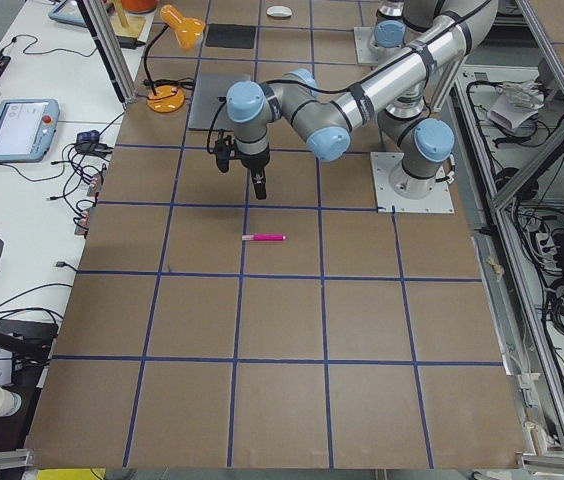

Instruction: Place pen and mouse around notebook

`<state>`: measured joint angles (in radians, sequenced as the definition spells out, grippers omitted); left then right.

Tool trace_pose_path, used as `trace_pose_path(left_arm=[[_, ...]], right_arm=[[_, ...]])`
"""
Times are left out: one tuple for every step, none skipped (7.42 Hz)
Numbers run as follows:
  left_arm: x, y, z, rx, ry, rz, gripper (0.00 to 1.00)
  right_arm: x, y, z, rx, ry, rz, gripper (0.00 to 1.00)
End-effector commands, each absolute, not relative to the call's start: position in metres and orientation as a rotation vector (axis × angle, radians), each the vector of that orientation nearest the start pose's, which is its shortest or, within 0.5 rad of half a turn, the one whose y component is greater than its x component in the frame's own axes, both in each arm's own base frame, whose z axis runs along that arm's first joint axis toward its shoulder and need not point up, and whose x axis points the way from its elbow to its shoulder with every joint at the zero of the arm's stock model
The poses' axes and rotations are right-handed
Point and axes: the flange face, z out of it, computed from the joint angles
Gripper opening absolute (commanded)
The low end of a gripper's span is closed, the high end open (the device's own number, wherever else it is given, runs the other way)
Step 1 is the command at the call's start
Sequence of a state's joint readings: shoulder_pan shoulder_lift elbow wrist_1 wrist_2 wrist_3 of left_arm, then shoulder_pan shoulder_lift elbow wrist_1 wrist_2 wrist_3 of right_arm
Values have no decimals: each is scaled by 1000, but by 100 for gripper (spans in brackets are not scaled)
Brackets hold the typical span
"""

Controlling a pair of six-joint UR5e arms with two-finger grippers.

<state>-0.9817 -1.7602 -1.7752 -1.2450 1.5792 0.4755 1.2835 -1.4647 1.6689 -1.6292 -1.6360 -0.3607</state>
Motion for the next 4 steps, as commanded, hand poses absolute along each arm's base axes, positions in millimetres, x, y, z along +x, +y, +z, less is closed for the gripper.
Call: trace_pose_path(left_arm=[[223, -528, 282, -115, 3143, 94, 100], [224, -529, 262, -119, 3138, 101, 100], [222, -527, 241, -131, 3125, 69, 100], [217, -522, 225, -133, 3121, 60, 100]], right_arm=[[-116, -509, 330, -23, 3147, 192, 100], [-142, -502, 297, -19, 3175, 112, 100], [-148, -500, 267, -110, 3162, 111, 100], [-163, -495, 251, -76, 3143, 136, 100]])
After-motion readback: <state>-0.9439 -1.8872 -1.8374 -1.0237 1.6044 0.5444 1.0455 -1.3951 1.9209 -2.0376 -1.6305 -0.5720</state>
